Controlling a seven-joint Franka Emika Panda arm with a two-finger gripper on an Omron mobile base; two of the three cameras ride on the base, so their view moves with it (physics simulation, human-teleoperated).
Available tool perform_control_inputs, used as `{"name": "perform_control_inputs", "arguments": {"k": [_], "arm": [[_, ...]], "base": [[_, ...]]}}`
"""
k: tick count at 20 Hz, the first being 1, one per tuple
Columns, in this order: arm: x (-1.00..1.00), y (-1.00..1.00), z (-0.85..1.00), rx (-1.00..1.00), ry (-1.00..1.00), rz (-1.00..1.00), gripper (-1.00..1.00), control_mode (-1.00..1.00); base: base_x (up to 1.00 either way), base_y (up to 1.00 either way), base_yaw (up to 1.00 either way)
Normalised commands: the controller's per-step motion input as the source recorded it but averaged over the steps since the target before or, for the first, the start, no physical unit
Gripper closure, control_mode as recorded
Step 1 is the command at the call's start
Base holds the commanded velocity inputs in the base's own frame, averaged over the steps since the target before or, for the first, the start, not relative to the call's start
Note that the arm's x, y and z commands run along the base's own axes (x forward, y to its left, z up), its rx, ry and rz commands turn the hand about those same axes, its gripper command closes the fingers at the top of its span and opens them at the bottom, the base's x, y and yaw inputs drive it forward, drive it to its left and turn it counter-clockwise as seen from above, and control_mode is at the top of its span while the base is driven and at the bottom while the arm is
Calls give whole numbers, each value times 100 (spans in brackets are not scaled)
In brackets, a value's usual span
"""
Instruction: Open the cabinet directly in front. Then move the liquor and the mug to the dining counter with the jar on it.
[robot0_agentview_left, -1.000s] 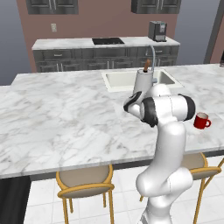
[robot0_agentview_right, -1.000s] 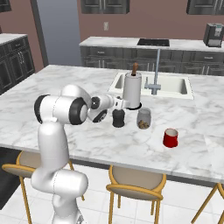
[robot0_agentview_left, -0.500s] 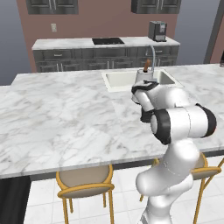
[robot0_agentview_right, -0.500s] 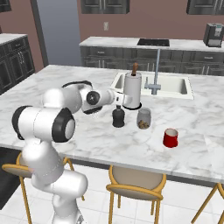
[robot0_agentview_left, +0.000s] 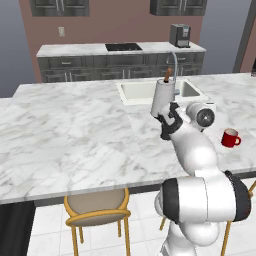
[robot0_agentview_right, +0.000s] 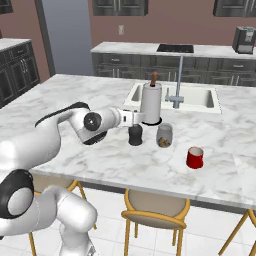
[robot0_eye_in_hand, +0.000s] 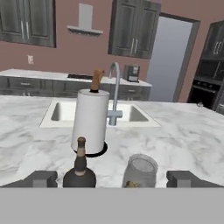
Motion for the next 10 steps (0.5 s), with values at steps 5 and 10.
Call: {"name": "perform_control_inputs", "arguments": {"k": [5, 10], "arm": [[-100, -2, 19, 0, -6, 9, -100, -100], [-9, -5, 3, 0, -4, -2, -100, -100]], "base": [[0, 0, 0], [0, 0, 0]]}}
